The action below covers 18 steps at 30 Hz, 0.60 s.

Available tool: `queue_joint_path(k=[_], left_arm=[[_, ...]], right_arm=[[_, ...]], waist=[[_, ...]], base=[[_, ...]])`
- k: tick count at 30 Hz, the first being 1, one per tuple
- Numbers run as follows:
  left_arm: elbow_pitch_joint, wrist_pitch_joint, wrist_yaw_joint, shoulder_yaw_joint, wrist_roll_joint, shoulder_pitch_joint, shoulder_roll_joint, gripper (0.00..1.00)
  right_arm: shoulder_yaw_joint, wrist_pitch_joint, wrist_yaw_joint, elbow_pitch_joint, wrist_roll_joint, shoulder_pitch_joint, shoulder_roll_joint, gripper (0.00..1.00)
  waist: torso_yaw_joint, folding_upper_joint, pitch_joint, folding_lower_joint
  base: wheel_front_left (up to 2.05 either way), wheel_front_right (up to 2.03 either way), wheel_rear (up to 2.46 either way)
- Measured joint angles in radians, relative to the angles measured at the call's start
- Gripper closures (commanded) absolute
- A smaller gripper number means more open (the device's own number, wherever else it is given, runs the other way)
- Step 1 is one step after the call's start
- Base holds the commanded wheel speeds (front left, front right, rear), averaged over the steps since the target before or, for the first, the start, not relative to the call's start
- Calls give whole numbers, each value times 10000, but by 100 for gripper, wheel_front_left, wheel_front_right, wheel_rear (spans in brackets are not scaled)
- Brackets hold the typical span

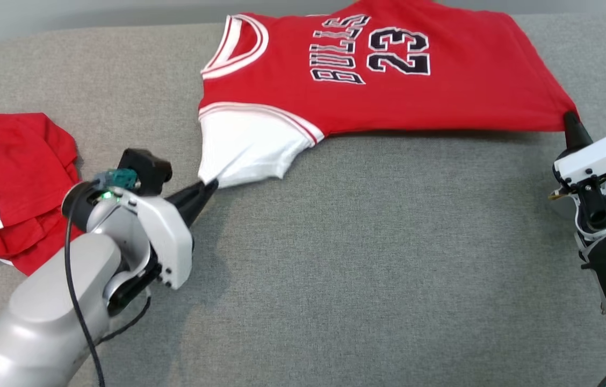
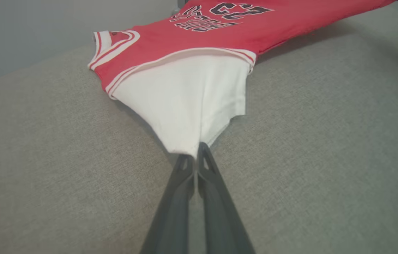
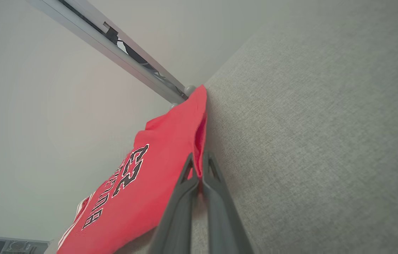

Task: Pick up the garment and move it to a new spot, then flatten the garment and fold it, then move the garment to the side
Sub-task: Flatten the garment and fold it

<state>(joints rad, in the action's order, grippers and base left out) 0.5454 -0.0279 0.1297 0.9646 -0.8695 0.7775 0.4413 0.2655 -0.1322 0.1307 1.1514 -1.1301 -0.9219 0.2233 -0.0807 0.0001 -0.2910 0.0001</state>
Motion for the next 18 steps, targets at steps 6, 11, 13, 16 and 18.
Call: queue_joint_path(k=[6,11,13,16,18], left_arm=[[-1471,-625,0,798,-543,-520,803,100],[-2621,-1095,0,1511,-1175,-786,1409,100],[-2888,-1231,-2,1699,-1323,-791,1628,100],[-3229,-1365,0,2019,-1394,-805,1877,100],[-3379,-1394,0,2186,-1440,-811,1990,100]], right_arm=[[767,353,0,449,472,310,418,100],[1047,497,0,683,675,407,642,100],[1187,621,0,663,690,428,704,100],[1507,708,0,571,861,546,865,100],[1714,811,2,476,932,617,953,100]], waist=[[11,0,355,0],[23,0,563,0],[40,0,613,0],[58,0,653,0],[51,0,704,0]], base=[[0,0,0],[0,0,0],[0,0,0],[0,0,0],[0,0,0]])
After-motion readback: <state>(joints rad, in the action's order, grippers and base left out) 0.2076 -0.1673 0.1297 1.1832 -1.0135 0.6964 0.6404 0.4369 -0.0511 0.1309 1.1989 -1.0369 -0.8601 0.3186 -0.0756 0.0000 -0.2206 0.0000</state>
